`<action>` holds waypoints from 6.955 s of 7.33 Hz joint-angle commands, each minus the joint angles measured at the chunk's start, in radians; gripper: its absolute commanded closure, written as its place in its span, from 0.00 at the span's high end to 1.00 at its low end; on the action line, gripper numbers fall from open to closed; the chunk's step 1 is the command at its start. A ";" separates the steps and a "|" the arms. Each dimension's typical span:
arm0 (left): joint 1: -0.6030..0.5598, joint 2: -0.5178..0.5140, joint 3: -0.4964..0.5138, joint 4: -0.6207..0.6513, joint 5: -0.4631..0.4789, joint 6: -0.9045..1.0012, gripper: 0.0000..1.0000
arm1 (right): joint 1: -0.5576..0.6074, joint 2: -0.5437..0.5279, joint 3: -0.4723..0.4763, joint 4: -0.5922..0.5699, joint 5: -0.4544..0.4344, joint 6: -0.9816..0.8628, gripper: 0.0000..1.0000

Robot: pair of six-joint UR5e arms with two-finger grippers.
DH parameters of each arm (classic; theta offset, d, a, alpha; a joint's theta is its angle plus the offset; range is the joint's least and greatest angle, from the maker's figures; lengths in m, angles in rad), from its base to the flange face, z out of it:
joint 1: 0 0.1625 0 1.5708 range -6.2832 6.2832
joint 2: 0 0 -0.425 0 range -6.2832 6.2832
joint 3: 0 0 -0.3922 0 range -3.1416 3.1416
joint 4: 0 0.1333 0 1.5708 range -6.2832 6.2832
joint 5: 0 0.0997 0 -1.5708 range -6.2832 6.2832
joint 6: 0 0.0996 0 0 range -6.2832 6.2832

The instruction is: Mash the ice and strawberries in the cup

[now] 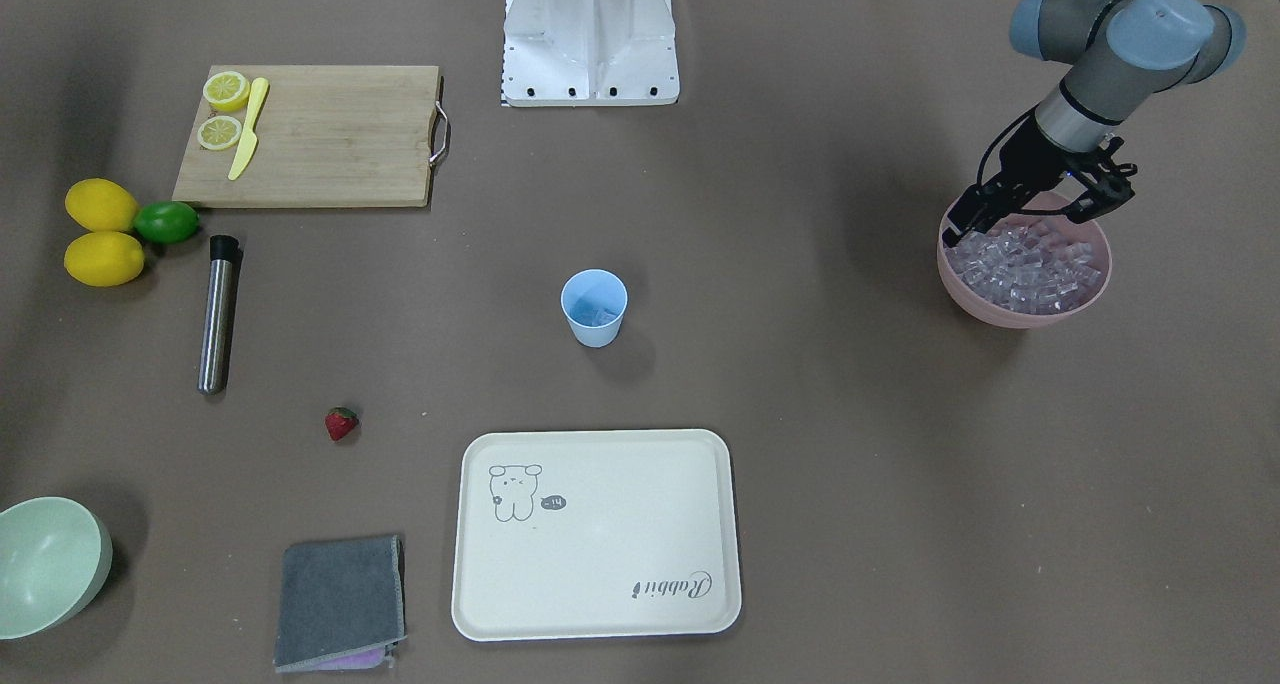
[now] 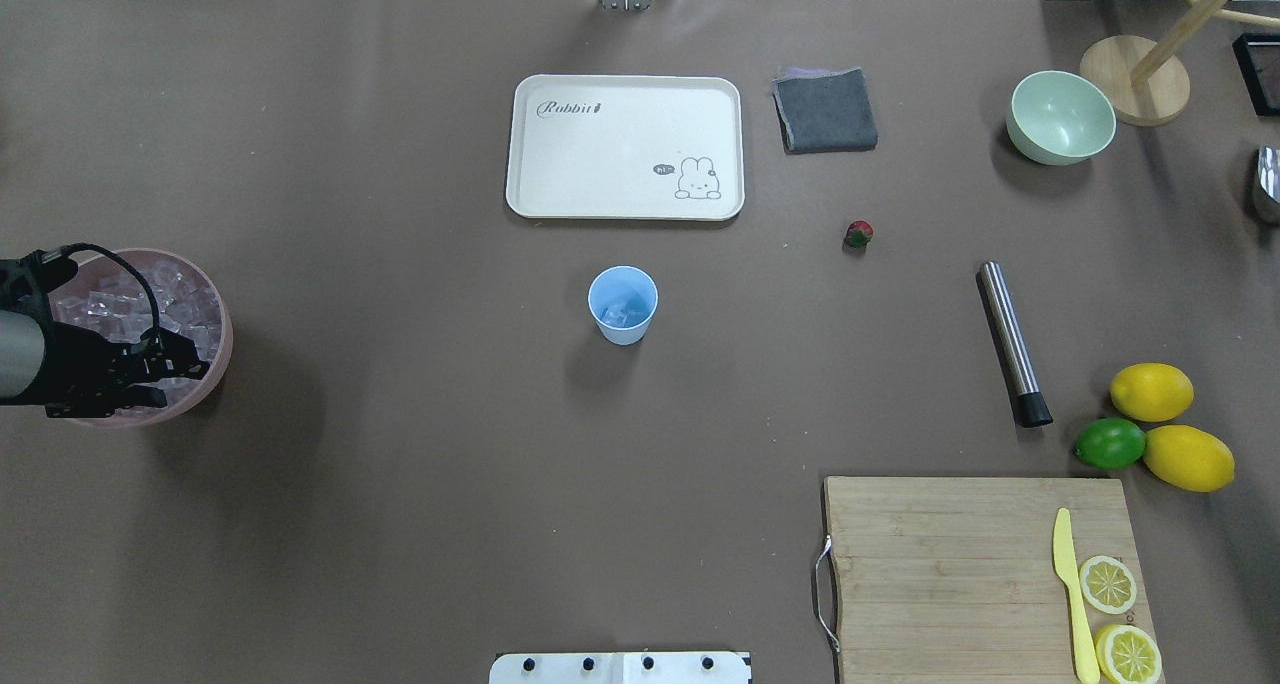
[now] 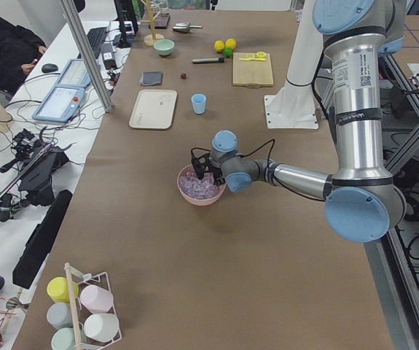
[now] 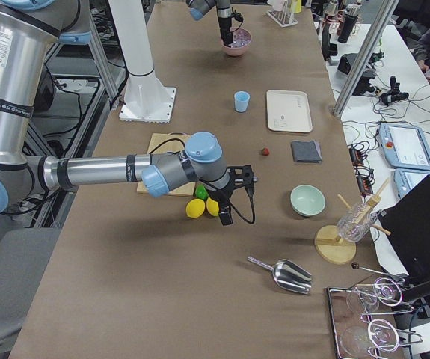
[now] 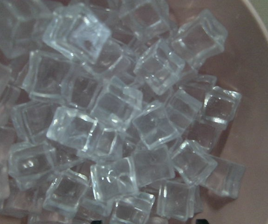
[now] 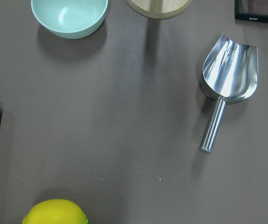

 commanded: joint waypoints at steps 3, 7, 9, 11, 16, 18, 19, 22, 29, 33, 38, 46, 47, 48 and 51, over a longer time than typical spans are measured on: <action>-0.011 0.002 -0.010 -0.004 -0.001 0.000 0.00 | 0.000 0.000 0.009 0.000 -0.003 0.001 1.00; -0.137 0.000 -0.039 0.008 -0.166 0.101 0.00 | 0.000 0.000 0.009 0.000 -0.003 0.001 1.00; -0.196 -0.059 -0.050 0.038 -0.188 0.257 0.00 | 0.000 0.000 0.009 0.000 -0.001 0.001 1.00; -0.191 -0.273 -0.051 0.223 -0.182 0.422 0.00 | 0.000 0.000 0.009 0.000 -0.003 0.003 1.00; 0.035 -0.624 0.036 0.330 0.033 0.257 0.00 | 0.000 0.000 0.004 -0.002 -0.003 0.011 1.00; 0.169 -0.736 0.105 0.332 0.213 0.136 0.00 | 0.000 0.000 0.004 -0.002 -0.003 0.012 1.00; 0.200 -0.774 0.149 0.332 0.259 0.108 0.00 | 0.000 0.000 0.004 -0.002 -0.003 0.012 1.00; 0.254 -0.834 0.191 0.374 0.338 0.071 0.00 | 0.000 0.000 0.004 -0.002 -0.003 0.012 1.00; 0.211 -0.783 0.052 0.516 0.327 0.155 0.98 | -0.015 0.021 0.000 -0.003 -0.004 0.012 1.00; -0.023 -0.640 -0.243 0.911 0.147 0.766 1.00 | -0.026 0.076 -0.041 -0.011 0.113 0.018 0.99; -0.503 -0.214 -0.179 0.905 -0.107 1.382 1.00 | -0.312 0.379 -0.083 -0.215 0.014 0.388 1.00; -0.762 -0.065 -0.012 0.908 -0.228 1.786 0.99 | -0.544 0.834 -0.598 -0.121 -0.139 0.654 0.99; -0.762 -0.064 -0.012 0.907 -0.228 1.786 1.00 | -0.555 0.837 -0.632 -0.066 -0.162 0.685 0.98; -0.760 -0.064 -0.012 0.907 -0.228 1.786 0.99 | -0.561 0.866 -0.640 -0.071 -0.167 0.719 0.97; -0.760 -0.064 -0.015 0.905 -0.228 1.783 0.99 | -0.612 0.865 -0.643 -0.069 -0.219 0.749 0.87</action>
